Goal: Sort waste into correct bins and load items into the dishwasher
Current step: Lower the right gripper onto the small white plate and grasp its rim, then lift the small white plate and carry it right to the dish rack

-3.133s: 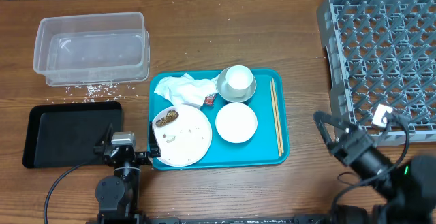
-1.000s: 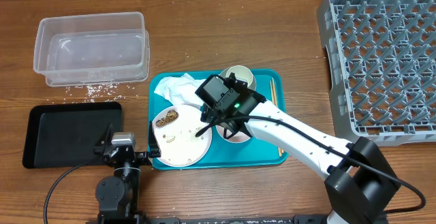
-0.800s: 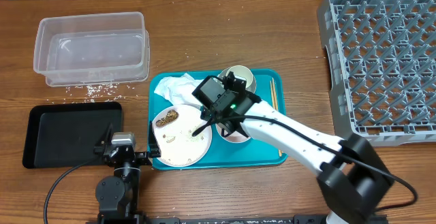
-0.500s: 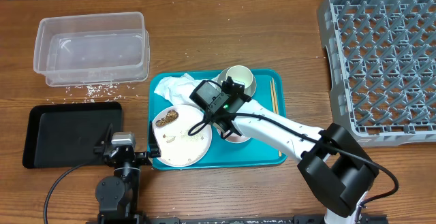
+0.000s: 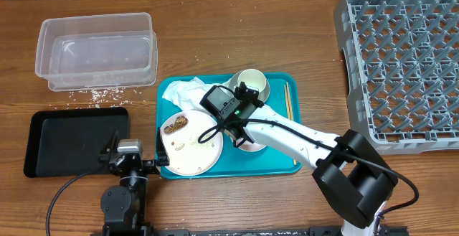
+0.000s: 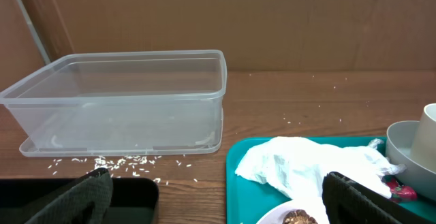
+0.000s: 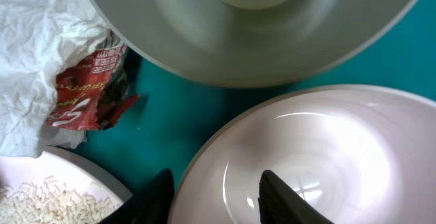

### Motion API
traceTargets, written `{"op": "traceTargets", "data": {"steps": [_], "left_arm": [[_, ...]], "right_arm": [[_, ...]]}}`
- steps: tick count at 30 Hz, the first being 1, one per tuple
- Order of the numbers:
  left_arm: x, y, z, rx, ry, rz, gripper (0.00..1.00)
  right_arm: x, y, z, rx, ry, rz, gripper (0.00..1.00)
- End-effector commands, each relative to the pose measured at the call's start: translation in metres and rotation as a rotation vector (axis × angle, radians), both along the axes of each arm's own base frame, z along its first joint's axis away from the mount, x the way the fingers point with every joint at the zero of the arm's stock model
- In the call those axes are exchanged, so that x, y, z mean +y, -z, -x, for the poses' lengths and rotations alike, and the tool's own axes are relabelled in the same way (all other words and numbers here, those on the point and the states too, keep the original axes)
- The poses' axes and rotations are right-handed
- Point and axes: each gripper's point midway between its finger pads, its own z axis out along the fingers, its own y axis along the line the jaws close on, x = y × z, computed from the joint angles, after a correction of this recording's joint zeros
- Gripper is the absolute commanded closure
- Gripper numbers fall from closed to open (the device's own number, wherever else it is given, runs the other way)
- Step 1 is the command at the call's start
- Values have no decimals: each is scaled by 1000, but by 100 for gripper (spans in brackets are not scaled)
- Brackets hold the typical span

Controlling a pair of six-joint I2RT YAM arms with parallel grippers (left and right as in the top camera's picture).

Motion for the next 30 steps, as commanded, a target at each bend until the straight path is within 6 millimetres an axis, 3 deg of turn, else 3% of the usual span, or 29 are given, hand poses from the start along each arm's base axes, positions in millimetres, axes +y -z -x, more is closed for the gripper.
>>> {"op": "traceTargets", "data": {"steps": [1,18,22,30], "left_arm": [[0,-1,0,-8,3,7,0],[0,-1,0,-8,3,7,0],[0,-1,0,-8,3,7,0],[0,-1,0,-8,3,7,0]], "right_arm": [[2,9,7,13,-9,22,59],[-1,8,19,70,10,28,85],[1,-10,18,74,9,26,96],[4,-52,18,68,-12,4,96]]}}
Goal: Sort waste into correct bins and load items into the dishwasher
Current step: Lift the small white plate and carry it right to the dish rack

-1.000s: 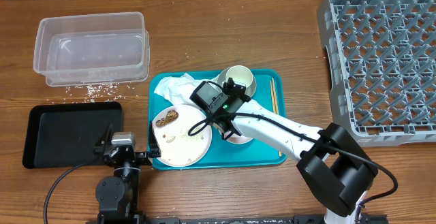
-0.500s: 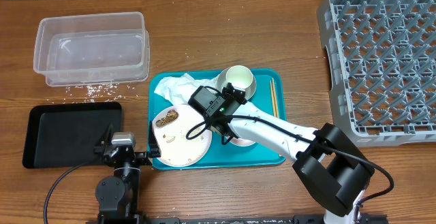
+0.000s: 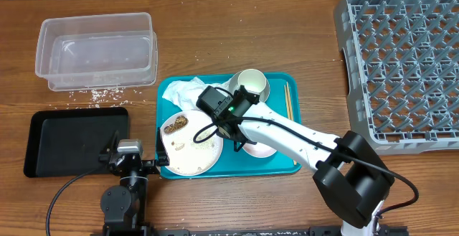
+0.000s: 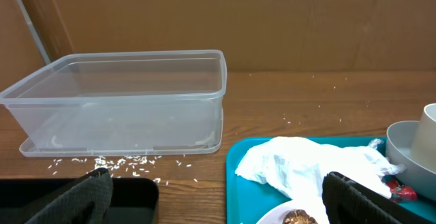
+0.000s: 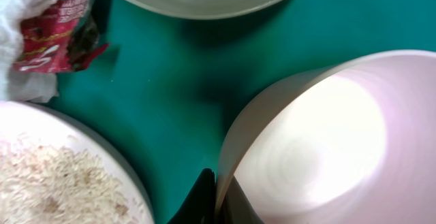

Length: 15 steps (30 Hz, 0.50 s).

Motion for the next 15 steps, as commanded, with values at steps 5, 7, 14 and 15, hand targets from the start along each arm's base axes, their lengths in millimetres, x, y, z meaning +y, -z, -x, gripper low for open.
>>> {"op": "traceTargets", "data": {"steps": [5,7,14,15], "left_arm": [[0,-1,0,-8,3,7,0],[0,-1,0,-8,3,7,0],[0,-1,0,-8,3,7,0],[0,-1,0,-8,3,7,0]], "right_arm": [[-7,-83,-21,-80,-54,-64,96],[-24,-107,-29,-88,-34,-63,96],[-121,-207,-61,-202,-27,-55,96],[-142,-223,-64,-230,-9,-57,96]]}}
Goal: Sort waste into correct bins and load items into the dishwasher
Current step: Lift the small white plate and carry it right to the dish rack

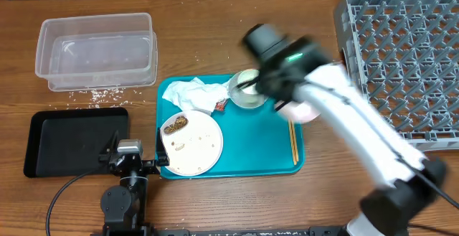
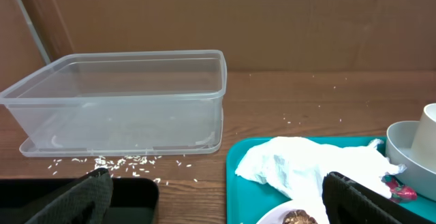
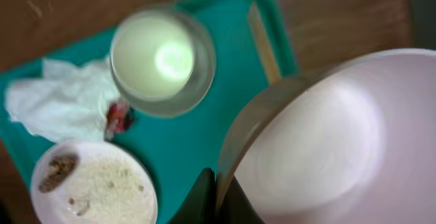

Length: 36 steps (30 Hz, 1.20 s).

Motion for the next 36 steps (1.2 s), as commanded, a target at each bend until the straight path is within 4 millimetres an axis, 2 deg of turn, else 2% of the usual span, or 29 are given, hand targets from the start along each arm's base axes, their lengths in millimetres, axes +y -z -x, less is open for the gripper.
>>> {"op": "traceTargets", "data": {"steps": [1,5,7,12,13,19,23,27,30,36], "left_arm": [[0,-1,0,-8,3,7,0],[0,-1,0,-8,3,7,0],[0,-1,0,-8,3,7,0],[0,-1,0,-8,3,7,0],[0,-1,0,-8,3,7,0],[0,-1,0,-8,3,7,0],[0,-1,0,-8,3,7,0],[0,-1,0,-8,3,7,0],[0,-1,0,-8,3,7,0],[0,-1,0,-8,3,7,0]], "right_arm": [[-57,-66,-10,-151,-47,4,96],[-122,-105,-17,-268,-33,24,96],[-163,-123,-22,-342,38,32,96],[-248,-139,-34,-453,206,-8,96],[-259,-139,-37,-470,213,-23,96],[-351,-128,-56,-575,280,-147,96],[-398,-120,-63,-674,281,-325,96],[-447,-106,-67,-766,275,-412,96],[-473,-95,-69,-823,251,-467,96],[-506,-74,-76,-911,171,-498,96]]}}
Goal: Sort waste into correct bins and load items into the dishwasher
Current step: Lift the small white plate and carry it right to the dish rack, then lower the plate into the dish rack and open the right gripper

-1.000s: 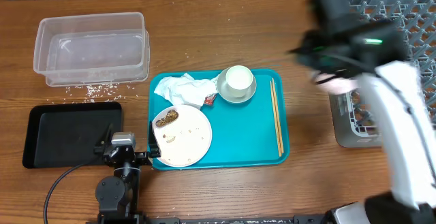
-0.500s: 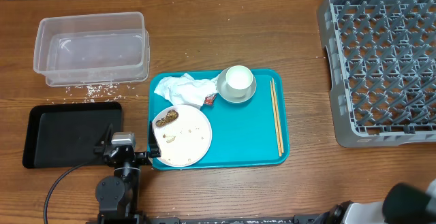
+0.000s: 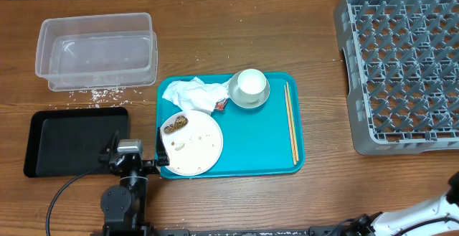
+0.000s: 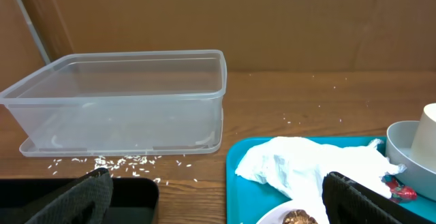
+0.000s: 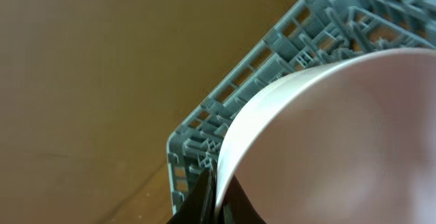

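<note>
My right gripper (image 5: 214, 197) is shut on the rim of a pink bowl (image 5: 340, 135), which fills the right wrist view on edge. A corner of the grey dish rack (image 5: 225, 122) shows just behind it. In the overhead view the bowl and that gripper are out of sight; only a bit of the right arm (image 3: 430, 211) shows at the bottom right. The rack (image 3: 401, 64) stands at the right. My left gripper (image 4: 218, 190) rests open at the table's front left, between the black tray (image 3: 72, 139) and the teal tray (image 3: 265, 150).
The teal tray carries a white plate with food scraps (image 3: 190, 143), a crumpled napkin (image 3: 188, 92), a red wrapper (image 3: 220, 104), a cup inside a grey bowl (image 3: 249, 87) and chopsticks (image 3: 290, 121). A clear plastic container (image 3: 97, 49) stands at the back left, with rice grains scattered before it.
The right arm held the pink bowl over the tray's right edge; now the arm is almost out of the overhead view and the bowl is beside the dish rack. The left arm has not moved.
My right gripper stood open around the pink bowl's rim on the teal tray. Then it was shut on the rim. Then it held the bowl up over the tray's right side, and now holds it by a corner of the rack.
</note>
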### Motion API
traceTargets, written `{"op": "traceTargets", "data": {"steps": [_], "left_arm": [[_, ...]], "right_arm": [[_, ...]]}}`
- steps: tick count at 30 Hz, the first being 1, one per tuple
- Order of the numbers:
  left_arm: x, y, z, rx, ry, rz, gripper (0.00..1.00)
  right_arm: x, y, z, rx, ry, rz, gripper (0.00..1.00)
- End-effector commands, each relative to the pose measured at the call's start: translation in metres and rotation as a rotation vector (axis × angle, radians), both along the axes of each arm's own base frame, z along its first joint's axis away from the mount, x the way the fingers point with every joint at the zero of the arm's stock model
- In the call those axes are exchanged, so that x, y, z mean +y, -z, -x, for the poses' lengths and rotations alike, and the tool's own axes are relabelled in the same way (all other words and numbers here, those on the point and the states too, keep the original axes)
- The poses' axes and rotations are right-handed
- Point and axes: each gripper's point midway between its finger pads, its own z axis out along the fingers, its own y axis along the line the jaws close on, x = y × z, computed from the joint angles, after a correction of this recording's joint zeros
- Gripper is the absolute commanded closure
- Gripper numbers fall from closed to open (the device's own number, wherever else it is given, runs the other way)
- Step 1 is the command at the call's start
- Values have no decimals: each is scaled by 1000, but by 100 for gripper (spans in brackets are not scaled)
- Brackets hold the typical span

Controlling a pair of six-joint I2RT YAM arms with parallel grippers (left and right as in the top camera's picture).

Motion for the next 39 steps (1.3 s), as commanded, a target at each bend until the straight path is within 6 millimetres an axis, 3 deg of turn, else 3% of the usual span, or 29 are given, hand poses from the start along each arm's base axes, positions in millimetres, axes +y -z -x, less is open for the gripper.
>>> {"op": "traceTargets", "data": {"steps": [1,11,19,30,39], "left_arm": [[0,-1,0,-8,3,7,0],[0,-1,0,-8,3,7,0],[0,-1,0,-8,3,7,0],[0,-1,0,-8,3,7,0],[0,-1,0,-8,3,7,0]], "right_arm": [[7,3,-6,-85,-120,-16,96],[-15,58,-29,-83,-130,-24,96],[-13,85,-41,-101,-173,-88,96],[-12,116,-35,-42,-168,-159,96],[-38,129,-5,19,-66,-212,95]]}}
